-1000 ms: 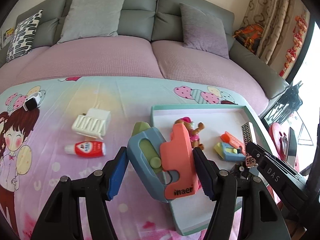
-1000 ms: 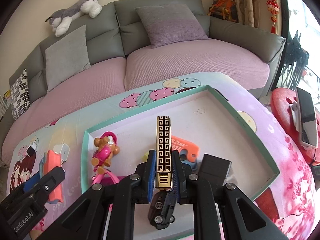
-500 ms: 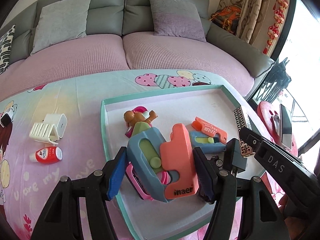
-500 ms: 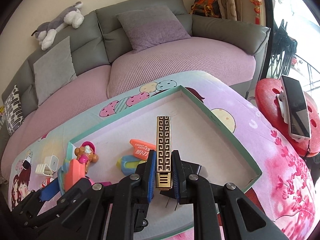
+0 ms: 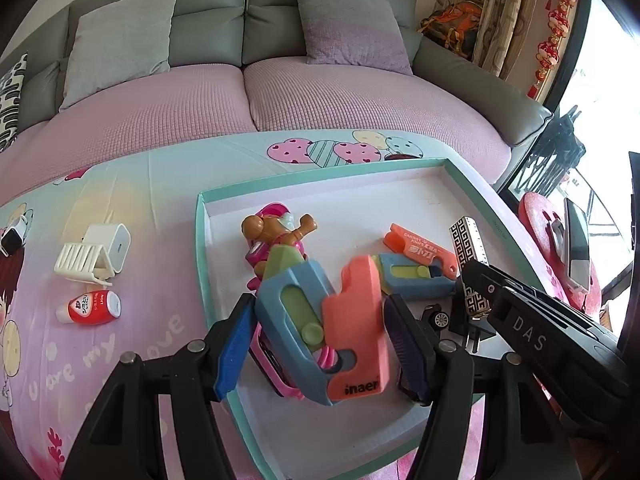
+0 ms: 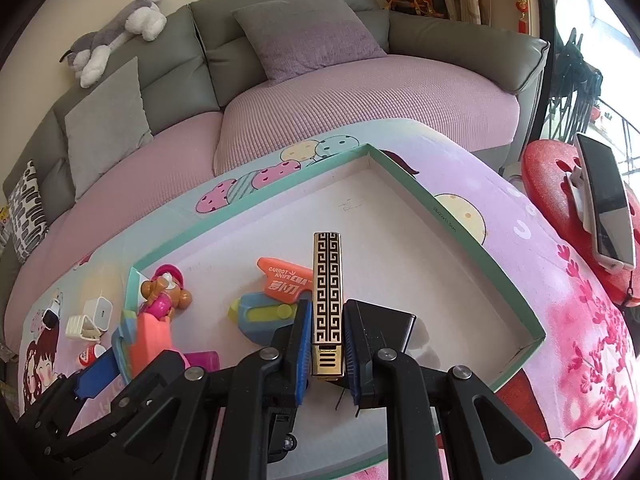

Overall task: Organize rigid objects
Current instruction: 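Carry the gold box and blue-salmon gun into the tray and open both tools, then move both open tools back toward the red bottle and white watch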

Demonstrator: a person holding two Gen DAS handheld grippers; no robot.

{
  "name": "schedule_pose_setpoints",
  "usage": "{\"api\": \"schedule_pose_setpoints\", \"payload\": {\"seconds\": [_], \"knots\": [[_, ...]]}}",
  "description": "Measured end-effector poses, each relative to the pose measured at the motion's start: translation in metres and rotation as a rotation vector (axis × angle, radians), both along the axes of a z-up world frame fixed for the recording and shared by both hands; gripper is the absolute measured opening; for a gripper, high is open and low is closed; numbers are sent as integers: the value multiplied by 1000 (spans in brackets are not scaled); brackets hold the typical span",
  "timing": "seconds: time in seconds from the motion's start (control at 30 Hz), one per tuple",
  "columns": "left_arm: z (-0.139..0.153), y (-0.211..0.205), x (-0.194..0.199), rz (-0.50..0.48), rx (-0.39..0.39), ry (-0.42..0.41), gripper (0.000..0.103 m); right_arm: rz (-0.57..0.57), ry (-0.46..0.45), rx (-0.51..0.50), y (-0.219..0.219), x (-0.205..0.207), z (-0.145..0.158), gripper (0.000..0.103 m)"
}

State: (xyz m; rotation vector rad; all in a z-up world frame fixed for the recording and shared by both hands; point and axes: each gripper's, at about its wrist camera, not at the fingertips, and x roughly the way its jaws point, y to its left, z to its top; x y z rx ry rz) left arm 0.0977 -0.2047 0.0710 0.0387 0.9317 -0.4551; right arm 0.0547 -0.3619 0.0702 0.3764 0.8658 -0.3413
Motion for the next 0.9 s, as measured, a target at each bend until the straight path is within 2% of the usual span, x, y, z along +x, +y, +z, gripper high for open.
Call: {"api": "schedule_pose_setpoints", "payload": {"seconds": [0.43, 0.67, 0.9], "knots": [[13, 28, 4, 76, 2, -23, 68, 18, -53, -13, 4, -3, 14, 18], [20, 70, 13, 214, 30, -56, 74, 37, -51, -21, 11, 0, 15, 18], [10, 114, 24, 365, 63, -27, 75, 100, -50, -29, 37, 10, 15, 18]]}}
